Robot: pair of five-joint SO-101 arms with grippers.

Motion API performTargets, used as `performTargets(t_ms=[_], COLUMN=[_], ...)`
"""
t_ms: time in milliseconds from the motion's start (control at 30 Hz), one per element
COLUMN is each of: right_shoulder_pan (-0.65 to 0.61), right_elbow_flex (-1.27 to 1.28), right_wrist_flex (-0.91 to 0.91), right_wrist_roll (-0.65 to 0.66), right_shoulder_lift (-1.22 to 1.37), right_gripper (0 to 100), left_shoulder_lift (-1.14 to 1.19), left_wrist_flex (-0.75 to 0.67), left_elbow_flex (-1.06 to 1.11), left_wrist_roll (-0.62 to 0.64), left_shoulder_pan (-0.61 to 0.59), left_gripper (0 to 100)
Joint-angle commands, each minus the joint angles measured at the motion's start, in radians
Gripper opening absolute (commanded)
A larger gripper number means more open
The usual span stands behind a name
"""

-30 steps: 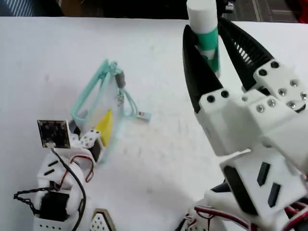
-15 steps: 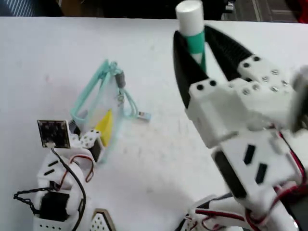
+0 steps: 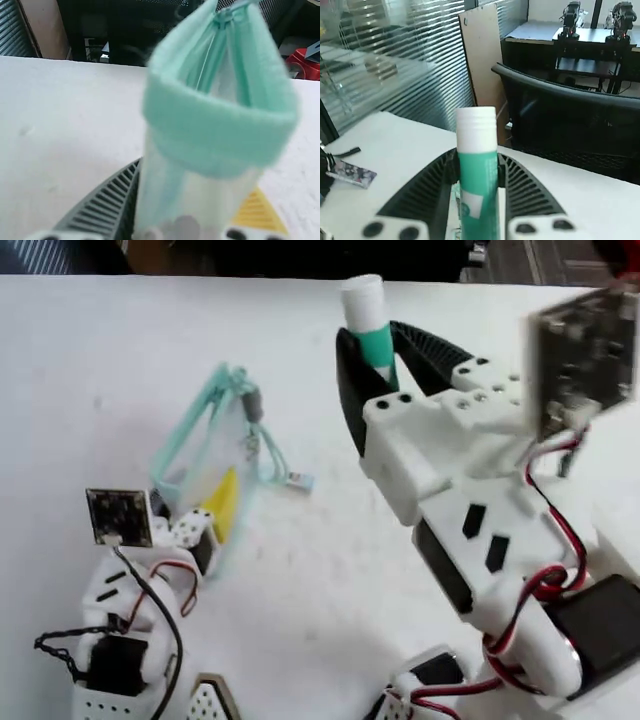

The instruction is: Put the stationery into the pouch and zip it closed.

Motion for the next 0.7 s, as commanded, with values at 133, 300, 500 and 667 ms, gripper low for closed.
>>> performTargets(t_ms=[133, 300, 500, 667], right_shoulder_pan=[-0.002, 0.004, 0.004, 0.004], right_elbow_flex=[0.049, 0.210, 0.434, 0.672], right_wrist_flex=[0.101, 0.128, 0.114, -0.035], right_wrist_roll=[-0.198, -0.196, -0.189, -0.187], right_shoulder_lift=[0.015, 0.012, -0.085, -0.254], right_gripper=[1.6, 1.6, 1.6, 1.6], left_shoulder_lift=[0.008, 0.008, 0.008, 0.008], left_wrist_flex=[-0.026, -0.026, -0.026, -0.028], left_elbow_flex=[-0.005, -0.005, -0.005, -0.005], left_wrist_roll=[-0.043, -0.043, -0.043, -0.044], left_shoulder_pan=[0.035, 0.033, 0.027, 0.033], left_gripper=[24, 24, 24, 24])
